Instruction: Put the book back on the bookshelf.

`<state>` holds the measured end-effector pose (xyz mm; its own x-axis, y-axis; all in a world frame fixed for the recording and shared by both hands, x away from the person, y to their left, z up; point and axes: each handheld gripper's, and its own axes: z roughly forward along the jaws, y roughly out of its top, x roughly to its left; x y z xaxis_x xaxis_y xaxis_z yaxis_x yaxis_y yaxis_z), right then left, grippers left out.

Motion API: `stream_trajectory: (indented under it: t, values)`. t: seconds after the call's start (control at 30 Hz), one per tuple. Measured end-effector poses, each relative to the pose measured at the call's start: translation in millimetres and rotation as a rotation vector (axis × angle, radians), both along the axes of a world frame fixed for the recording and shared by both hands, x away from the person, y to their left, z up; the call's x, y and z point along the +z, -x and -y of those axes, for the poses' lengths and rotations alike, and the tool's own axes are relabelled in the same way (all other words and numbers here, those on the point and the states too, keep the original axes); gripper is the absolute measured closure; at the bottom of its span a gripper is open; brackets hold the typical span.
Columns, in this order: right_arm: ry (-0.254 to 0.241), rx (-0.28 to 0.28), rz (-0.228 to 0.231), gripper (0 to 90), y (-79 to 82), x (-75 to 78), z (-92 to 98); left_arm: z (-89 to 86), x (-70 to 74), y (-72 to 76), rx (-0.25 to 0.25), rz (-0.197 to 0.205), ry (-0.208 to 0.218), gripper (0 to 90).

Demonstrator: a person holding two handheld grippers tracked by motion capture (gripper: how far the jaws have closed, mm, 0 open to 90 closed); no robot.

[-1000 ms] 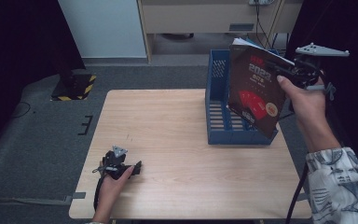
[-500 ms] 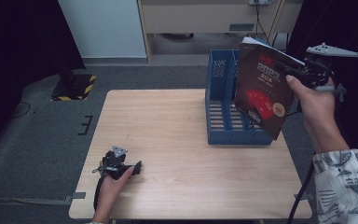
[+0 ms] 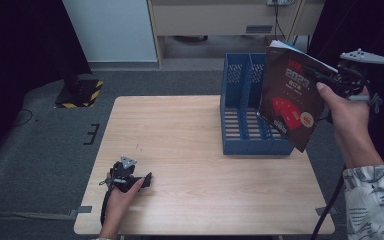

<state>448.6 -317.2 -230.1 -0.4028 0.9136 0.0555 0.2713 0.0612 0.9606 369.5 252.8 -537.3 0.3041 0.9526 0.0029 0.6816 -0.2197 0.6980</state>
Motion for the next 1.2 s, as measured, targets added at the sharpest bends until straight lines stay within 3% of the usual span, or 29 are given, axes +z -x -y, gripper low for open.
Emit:
stream_trajectory:
  t: [0.83, 1.2]
  values:
    - [0.024, -0.095, -0.014, 86.9, 2.2, -0.3, 18.6, 0.2, -0.1, 0.0, 0.0, 0.001, 0.0, 0.0]
    - [0.022, -0.159, -0.027, 86.9, -8.6, -4.3, 17.3, 0.5, 0.0, 0.1, 0.0, 0.0, 0.001, 0.0]
